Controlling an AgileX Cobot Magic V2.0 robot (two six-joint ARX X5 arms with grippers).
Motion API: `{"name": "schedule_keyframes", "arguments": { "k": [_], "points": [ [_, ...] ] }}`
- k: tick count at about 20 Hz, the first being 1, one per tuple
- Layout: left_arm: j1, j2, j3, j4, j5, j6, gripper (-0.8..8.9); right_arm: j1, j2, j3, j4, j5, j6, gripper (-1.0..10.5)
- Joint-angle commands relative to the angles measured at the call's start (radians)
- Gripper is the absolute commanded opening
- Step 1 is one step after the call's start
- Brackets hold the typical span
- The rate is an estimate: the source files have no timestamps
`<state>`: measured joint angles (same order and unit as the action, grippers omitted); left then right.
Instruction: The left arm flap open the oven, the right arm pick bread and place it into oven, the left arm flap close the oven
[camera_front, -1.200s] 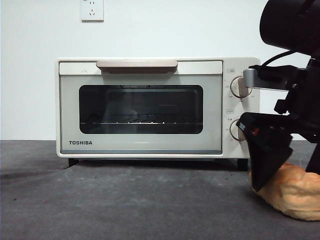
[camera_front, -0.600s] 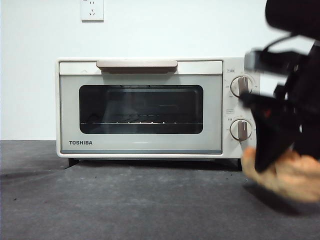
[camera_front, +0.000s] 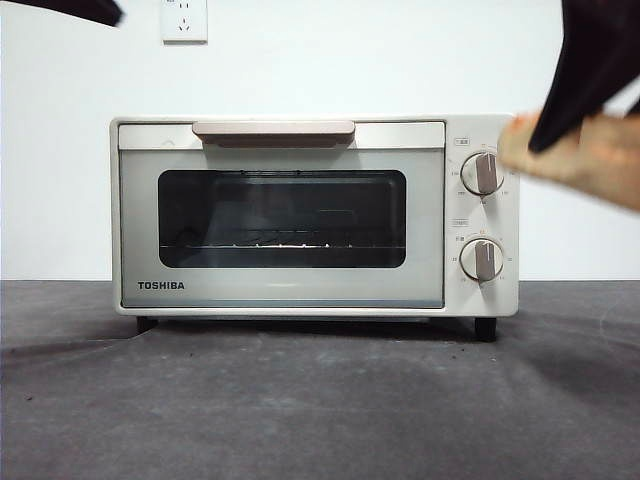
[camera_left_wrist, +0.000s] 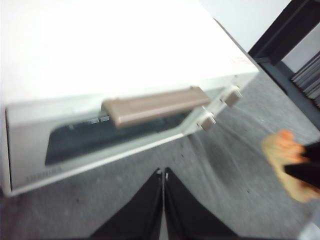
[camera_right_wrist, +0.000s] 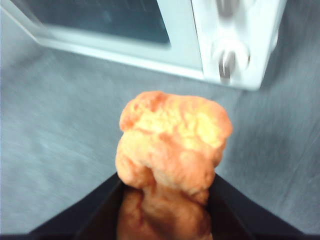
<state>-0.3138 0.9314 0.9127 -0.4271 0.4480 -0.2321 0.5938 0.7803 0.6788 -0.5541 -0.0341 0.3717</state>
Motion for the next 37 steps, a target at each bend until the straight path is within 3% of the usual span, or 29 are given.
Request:
{"name": "schedule_keyframes", "arguments": {
  "k": [1, 14, 28, 37],
  "points": [
    [-0.042, 0.076, 0.063, 0.05, -0.045, -0.01, 0.12, 0.007, -0.016, 0.056, -0.028, -0.003, 0.004, 2.1],
    [-0.203, 0.409, 0.209, 0.151, -0.292, 0.116, 0.12, 0.007, -0.059, 0.212, -0.099, 0.0, -0.043, 2.1],
    [-0.226, 0.487, 0.209, 0.185, -0.35, 0.153, 0.11, 0.007, -0.059, 0.212, -0.106, -0.001, -0.047, 2.1],
    [-0.286, 0.494, 0.209, 0.062, -0.343, 0.165, 0.11, 0.007, -0.059, 0.212, -0.105, 0.0, -0.059, 2.1]
  ]
}}
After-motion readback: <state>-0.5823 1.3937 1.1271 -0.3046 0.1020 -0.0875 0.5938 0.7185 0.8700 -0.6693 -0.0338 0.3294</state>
